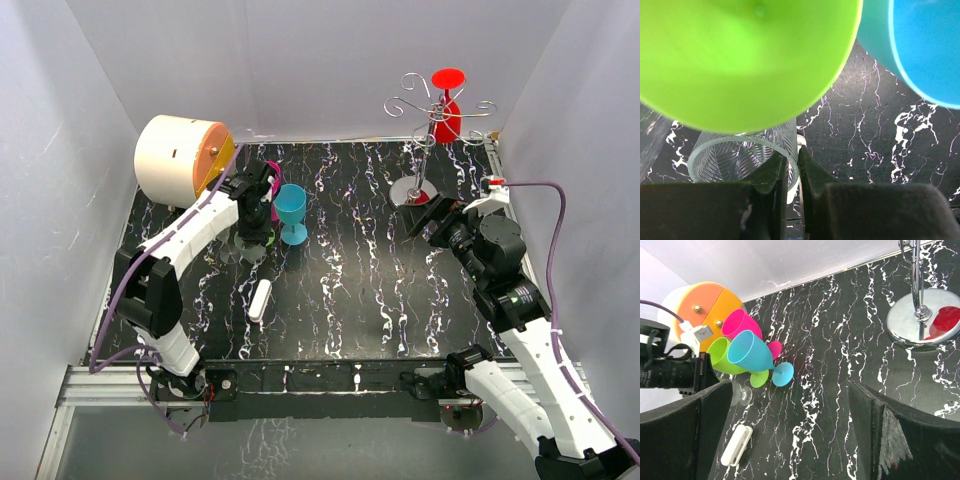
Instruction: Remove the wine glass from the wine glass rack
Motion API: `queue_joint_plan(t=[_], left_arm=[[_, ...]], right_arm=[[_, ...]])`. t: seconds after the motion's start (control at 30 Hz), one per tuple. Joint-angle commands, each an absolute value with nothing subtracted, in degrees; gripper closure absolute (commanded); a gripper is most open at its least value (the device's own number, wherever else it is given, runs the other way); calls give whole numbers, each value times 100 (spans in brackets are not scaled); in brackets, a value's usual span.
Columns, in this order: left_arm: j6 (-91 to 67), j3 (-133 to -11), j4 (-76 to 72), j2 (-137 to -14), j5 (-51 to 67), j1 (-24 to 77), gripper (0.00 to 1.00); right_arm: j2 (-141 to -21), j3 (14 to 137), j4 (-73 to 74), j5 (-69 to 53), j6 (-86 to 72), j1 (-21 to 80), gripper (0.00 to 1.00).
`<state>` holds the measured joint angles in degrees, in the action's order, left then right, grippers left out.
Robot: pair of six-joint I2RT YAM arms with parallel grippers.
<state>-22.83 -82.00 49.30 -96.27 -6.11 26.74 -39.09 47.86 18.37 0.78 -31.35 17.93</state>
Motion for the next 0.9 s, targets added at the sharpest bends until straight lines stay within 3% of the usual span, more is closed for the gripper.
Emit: queue_joint_plan(t=[0.0,0.23,0.6,0.87], left_arm=[[-2111,-8056,4772,-9734,-493,2638,100],[-2101,-7945,4641,-9860,-477,2601,96],[-2086,-8200,4886,-9453,-493,2601,73],[-2100,-8479,5234,-8785,-338,2602,65]], right_arm=[[-3817,5121,1658,197,-3023,1775,2],[-3805,5122,1674,216,-3015,1776,2],[-3771,5114,1712,189,-3054,1775,2],[-3770,5142,1774,119,-3071,1775,2]])
